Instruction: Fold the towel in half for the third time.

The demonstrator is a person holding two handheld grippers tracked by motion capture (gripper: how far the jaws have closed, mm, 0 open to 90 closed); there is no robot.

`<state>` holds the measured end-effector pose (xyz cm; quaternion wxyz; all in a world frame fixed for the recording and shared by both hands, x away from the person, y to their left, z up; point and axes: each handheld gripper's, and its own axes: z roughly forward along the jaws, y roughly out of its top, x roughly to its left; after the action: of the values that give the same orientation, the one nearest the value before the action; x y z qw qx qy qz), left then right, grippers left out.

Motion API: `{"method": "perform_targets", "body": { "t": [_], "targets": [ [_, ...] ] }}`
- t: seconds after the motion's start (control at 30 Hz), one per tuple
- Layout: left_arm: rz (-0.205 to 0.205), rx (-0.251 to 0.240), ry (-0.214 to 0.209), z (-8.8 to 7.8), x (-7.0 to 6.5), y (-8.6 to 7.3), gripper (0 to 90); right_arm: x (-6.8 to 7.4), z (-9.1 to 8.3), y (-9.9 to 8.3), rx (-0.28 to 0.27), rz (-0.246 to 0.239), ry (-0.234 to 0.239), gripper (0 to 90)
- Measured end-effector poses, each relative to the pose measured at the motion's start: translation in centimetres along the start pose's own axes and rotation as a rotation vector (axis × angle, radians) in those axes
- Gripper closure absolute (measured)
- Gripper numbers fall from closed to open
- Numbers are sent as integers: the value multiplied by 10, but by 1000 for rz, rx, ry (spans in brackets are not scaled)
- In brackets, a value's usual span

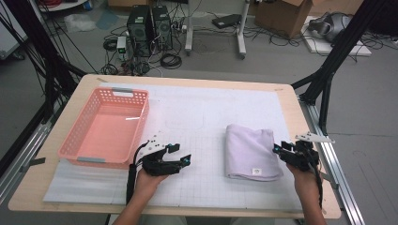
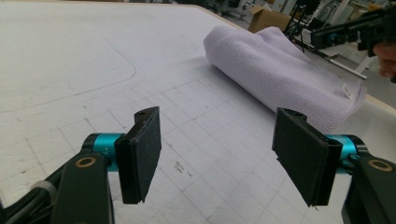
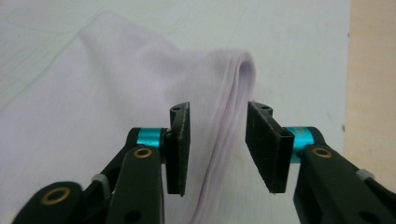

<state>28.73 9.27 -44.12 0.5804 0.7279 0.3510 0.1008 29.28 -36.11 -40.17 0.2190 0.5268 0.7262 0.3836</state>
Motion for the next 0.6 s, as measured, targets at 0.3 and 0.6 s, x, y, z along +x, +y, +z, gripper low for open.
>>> {"method": "perform_targets", "body": {
  "t": [0.3, 0.6],
  "targets": [
    [5, 2, -3, 0, 0, 0, 331, -6, 60, 31, 48, -41, -50, 820],
    [3, -2, 1, -2, 0, 0, 330, -7, 55, 34, 41, -41, -179, 606]
  ]
}}
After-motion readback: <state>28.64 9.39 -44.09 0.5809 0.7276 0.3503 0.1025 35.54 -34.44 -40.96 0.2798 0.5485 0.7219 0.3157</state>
